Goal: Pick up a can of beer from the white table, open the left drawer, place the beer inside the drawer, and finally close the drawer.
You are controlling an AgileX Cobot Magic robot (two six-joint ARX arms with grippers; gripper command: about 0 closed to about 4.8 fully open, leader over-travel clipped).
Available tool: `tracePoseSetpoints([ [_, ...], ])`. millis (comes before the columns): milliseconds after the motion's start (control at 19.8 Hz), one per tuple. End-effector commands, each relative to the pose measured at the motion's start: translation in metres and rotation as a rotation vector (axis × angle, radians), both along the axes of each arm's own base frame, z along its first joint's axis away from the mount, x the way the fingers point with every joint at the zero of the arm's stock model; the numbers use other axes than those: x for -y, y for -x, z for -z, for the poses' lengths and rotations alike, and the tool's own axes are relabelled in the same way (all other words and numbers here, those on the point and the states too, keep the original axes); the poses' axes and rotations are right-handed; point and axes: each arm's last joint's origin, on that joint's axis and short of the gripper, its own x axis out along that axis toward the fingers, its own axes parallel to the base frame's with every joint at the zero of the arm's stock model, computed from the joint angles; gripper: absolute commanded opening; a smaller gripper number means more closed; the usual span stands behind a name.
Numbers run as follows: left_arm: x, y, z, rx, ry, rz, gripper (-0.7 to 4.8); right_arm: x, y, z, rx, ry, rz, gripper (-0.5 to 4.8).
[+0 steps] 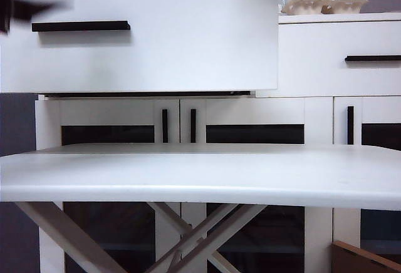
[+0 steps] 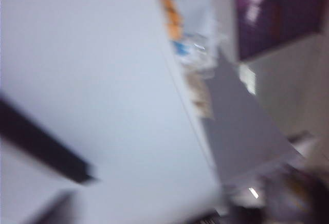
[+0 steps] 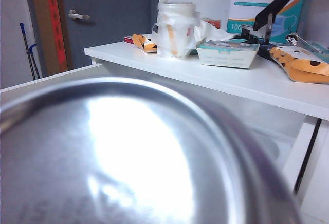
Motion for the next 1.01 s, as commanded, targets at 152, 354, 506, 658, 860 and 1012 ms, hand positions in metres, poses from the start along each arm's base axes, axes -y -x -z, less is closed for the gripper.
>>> tracePoseSetpoints([
  [152, 0.001, 0.016, -0.017, 0.164, -0.069, 0.166, -0.05, 0.003, 0.005, -0.017, 0.116, -0.080, -0.007, 1.30],
  [354, 0.000, 0.021, -0.034, 0.282, -0.146, 0.155, -0.05, 0.001, 0.002, -0.023, 0.131, -0.091, -0.005, 1.30],
  [506, 0.001, 0.019, -0.055, 0.273, -0.235, 0.179, -0.05, -0.005, -0.006, -0.038, 0.139, -0.096, -0.006, 1.30],
  [658, 0.001, 0.022, -0.084, 0.316, -0.466, 0.151, -0.05, -0.019, -0.027, -0.053, 0.097, -0.062, -0.004, 1.29],
  [860, -0.003, 0.030, -0.112, 0.323, -0.614, 0.092, -0.05, -0.039, -0.055, -0.058, 0.058, -0.004, -0.001, 1.28],
  [1012, -0.003, 0.031, -0.115, 0.328, -0.615, 0.090, -0.05, -0.052, -0.075, -0.053, 0.044, 0.034, -0.001, 1.25],
])
